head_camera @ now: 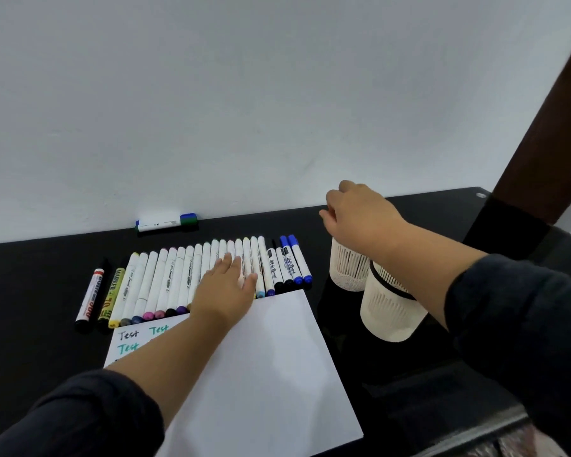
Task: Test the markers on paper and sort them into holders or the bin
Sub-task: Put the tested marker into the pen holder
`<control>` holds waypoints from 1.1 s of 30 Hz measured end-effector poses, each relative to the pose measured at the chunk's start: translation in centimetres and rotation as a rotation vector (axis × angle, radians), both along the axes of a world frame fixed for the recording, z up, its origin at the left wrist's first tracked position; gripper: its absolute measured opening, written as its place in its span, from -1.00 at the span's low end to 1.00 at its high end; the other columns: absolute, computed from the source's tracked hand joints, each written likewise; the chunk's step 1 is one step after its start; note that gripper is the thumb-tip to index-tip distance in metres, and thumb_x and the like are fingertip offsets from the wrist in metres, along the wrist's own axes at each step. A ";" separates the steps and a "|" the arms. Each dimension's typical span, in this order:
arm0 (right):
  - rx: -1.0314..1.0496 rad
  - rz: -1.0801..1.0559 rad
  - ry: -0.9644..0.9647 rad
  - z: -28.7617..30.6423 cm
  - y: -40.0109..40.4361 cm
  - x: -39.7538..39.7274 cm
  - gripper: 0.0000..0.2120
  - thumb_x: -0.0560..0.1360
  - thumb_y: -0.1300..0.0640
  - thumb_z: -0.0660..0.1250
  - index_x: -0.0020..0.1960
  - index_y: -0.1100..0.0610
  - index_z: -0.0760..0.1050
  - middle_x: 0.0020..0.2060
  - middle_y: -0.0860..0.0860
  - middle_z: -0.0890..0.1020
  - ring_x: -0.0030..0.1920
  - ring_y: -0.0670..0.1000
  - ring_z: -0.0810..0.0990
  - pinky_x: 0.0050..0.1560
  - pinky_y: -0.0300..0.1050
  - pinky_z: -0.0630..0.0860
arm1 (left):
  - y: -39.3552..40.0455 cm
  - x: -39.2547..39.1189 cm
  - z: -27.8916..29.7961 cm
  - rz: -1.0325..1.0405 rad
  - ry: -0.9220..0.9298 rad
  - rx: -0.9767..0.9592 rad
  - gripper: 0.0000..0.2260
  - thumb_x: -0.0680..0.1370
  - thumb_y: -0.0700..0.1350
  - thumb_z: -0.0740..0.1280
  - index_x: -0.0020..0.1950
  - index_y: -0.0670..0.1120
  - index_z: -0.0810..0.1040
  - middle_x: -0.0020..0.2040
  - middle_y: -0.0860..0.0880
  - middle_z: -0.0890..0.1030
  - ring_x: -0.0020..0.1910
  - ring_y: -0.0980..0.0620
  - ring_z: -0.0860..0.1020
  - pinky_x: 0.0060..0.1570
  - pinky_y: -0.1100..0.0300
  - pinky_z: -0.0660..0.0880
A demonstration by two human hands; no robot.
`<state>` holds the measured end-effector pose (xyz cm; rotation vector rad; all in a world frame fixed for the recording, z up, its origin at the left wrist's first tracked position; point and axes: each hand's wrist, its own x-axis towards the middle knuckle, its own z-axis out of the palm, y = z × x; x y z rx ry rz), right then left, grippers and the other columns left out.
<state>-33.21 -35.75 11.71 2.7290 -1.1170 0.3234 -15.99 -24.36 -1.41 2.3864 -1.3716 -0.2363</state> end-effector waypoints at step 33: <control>0.090 0.490 0.223 -11.1 -1.3 31.7 -0.61 0.62 0.06 0.10 0.42 0.10 0.27 0.32 0.10 0.36 0.30 0.15 0.32 0.16 0.07 0.38 | 7.9 13.1 -2.4 0.090 -0.197 -0.018 -0.46 0.60 0.20 -0.05 0.54 0.06 -0.02 0.55 0.11 -0.02 0.51 0.13 -0.02 0.36 0.25 -0.13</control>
